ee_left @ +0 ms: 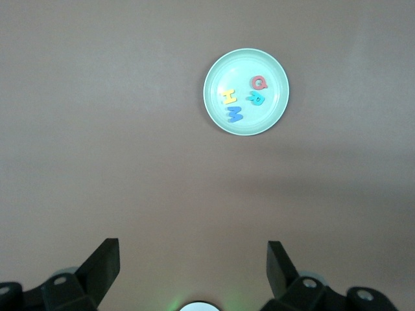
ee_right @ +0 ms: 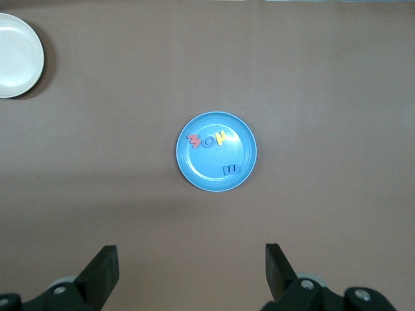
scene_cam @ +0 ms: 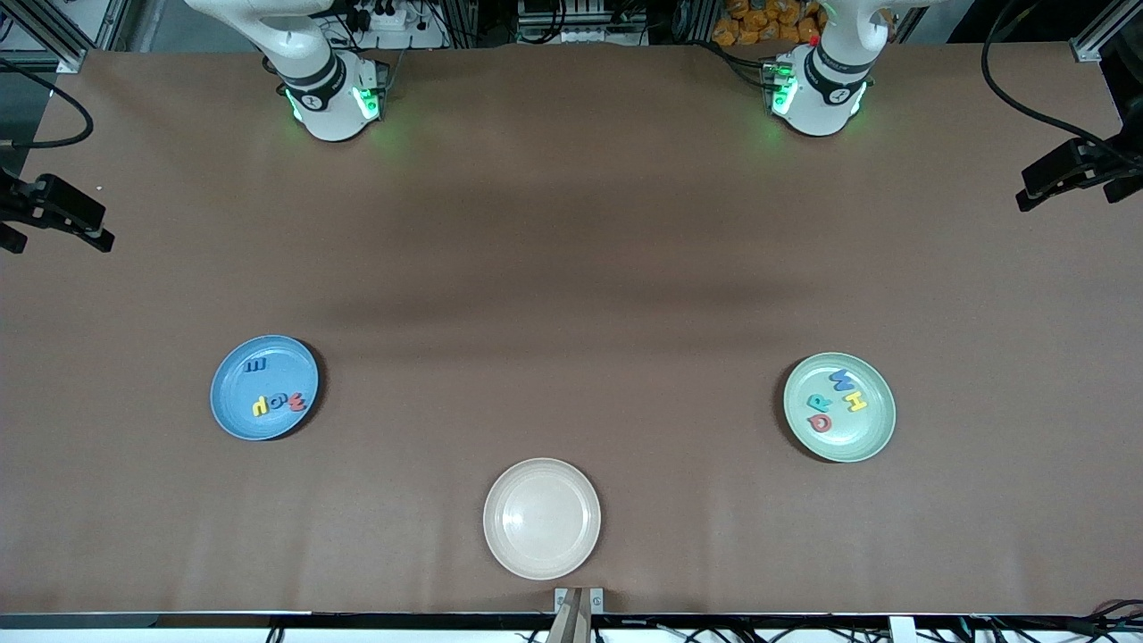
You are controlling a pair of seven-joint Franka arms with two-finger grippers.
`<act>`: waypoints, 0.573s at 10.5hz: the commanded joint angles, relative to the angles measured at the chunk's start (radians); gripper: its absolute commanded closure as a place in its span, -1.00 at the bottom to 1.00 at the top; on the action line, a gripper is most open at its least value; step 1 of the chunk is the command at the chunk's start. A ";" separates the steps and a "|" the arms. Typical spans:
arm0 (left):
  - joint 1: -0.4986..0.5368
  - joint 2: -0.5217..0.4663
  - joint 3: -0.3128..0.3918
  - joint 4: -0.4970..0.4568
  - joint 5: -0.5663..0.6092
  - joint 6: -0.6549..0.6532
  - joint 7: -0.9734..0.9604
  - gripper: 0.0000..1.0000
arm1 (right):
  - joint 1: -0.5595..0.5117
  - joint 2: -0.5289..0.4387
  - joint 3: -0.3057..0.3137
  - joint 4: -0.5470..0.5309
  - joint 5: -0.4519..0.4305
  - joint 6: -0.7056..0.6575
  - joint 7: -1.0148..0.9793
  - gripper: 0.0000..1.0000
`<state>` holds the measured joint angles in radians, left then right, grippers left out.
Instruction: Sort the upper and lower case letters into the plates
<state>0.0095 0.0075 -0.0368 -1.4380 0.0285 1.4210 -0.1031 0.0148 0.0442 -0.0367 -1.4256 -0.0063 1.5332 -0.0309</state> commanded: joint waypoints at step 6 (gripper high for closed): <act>0.012 -0.018 -0.078 -0.028 -0.001 0.039 -0.012 -1.00 | -0.001 -0.003 0.000 0.013 0.003 -0.018 0.011 -1.00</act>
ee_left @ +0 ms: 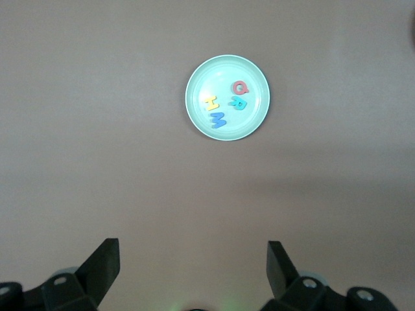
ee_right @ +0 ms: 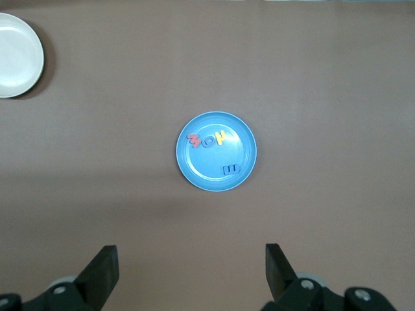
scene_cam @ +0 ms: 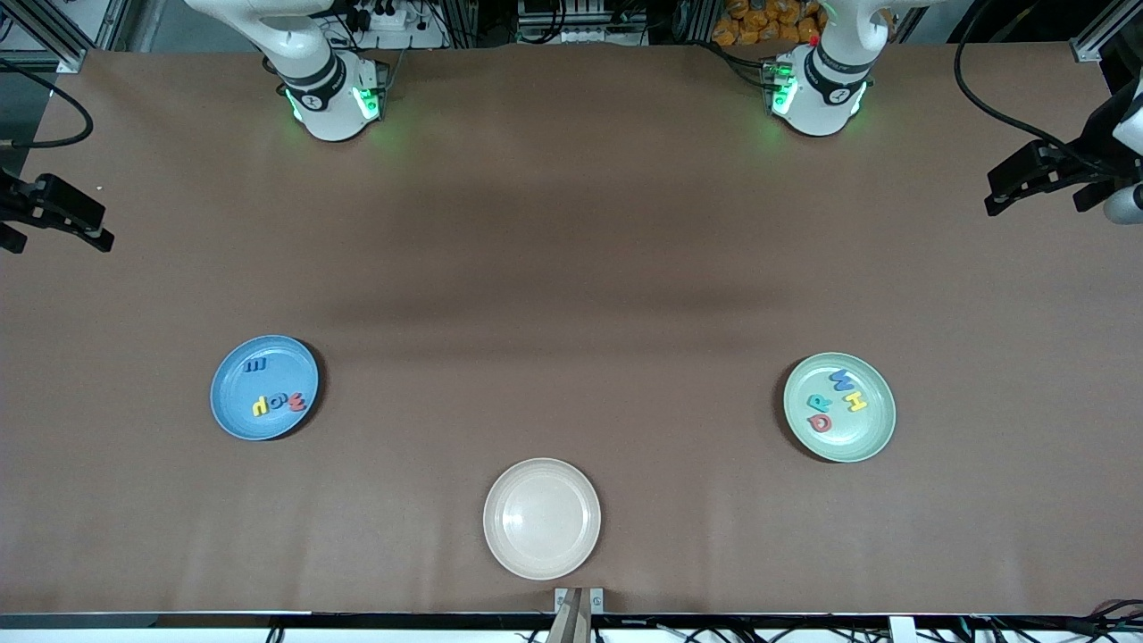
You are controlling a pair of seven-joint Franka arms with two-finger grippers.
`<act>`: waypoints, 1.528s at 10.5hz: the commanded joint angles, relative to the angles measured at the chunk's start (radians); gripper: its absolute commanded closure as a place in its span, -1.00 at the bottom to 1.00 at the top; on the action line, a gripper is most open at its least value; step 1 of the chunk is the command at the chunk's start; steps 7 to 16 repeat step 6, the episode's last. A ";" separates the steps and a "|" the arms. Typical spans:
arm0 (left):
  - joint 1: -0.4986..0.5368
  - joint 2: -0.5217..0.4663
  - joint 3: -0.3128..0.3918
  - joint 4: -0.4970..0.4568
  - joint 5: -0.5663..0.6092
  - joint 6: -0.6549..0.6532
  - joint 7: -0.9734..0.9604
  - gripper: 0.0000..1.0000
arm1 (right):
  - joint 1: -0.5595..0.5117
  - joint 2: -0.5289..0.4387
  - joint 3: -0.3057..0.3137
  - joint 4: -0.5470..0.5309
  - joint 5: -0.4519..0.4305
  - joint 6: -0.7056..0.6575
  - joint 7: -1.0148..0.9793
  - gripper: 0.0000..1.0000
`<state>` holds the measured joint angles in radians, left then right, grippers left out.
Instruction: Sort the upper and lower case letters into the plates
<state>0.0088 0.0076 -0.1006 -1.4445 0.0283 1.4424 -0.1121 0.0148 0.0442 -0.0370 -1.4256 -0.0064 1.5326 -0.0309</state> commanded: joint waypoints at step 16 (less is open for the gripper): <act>0.016 -0.028 -0.007 -0.037 0.005 0.041 0.012 -1.00 | -0.004 -0.003 0.002 0.013 0.002 -0.016 0.011 -1.00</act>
